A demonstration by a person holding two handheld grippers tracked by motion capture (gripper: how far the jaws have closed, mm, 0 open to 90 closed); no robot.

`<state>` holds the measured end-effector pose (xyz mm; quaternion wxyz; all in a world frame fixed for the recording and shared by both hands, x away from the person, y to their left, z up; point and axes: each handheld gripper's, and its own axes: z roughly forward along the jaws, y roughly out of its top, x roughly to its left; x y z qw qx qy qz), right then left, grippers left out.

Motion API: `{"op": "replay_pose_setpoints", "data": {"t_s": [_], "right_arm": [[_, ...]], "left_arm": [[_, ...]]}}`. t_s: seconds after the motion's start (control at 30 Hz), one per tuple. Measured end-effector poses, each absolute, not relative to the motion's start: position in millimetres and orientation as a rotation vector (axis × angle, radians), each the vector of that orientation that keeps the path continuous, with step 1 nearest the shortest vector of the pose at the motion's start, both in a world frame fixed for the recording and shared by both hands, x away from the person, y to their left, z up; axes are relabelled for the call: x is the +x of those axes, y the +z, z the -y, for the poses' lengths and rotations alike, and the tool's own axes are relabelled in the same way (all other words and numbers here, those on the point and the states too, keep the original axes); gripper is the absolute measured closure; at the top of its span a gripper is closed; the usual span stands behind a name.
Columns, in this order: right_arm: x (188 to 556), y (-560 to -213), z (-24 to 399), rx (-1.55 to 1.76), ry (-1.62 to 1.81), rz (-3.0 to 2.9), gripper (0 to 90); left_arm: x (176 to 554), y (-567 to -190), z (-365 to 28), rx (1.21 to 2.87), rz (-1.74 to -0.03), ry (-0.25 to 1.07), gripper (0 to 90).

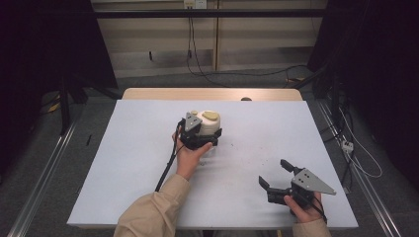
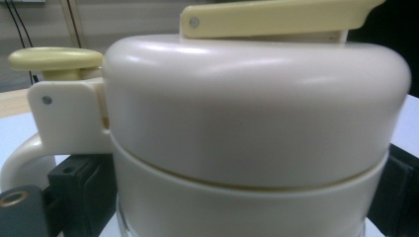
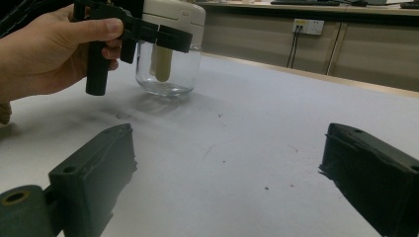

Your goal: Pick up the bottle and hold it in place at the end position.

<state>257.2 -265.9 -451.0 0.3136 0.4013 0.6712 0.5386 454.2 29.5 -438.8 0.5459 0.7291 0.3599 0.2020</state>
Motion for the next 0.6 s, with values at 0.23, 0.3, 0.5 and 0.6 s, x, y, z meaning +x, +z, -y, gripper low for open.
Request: {"op": "replay_pose_setpoints", "data": {"t_s": [0.23, 0.3, 0.5, 0.6], "right_arm": [[257.1, -451.0, 266.2, 1.057, 1.422, -1.768, 5.4], [257.0, -451.0, 266.3, 1.057, 1.422, -1.768, 5.4], [256.9, -450.9, 266.2, 1.056, 1.423, -1.767, 5.4], [257.0, -450.9, 266.1, 1.056, 1.423, -1.768, 5.4]], "left_arm": [[454.5, -437.1, -23.2, 1.732, -0.843, 0.475, 5.4], [454.6, -437.1, -22.1, 1.732, -0.839, 0.477, 5.4], [455.7, -439.2, -20.3, 1.735, -0.841, 0.48, 5.4], [456.7, -441.2, -19.7, 1.741, -0.842, 0.482, 5.4]]}}
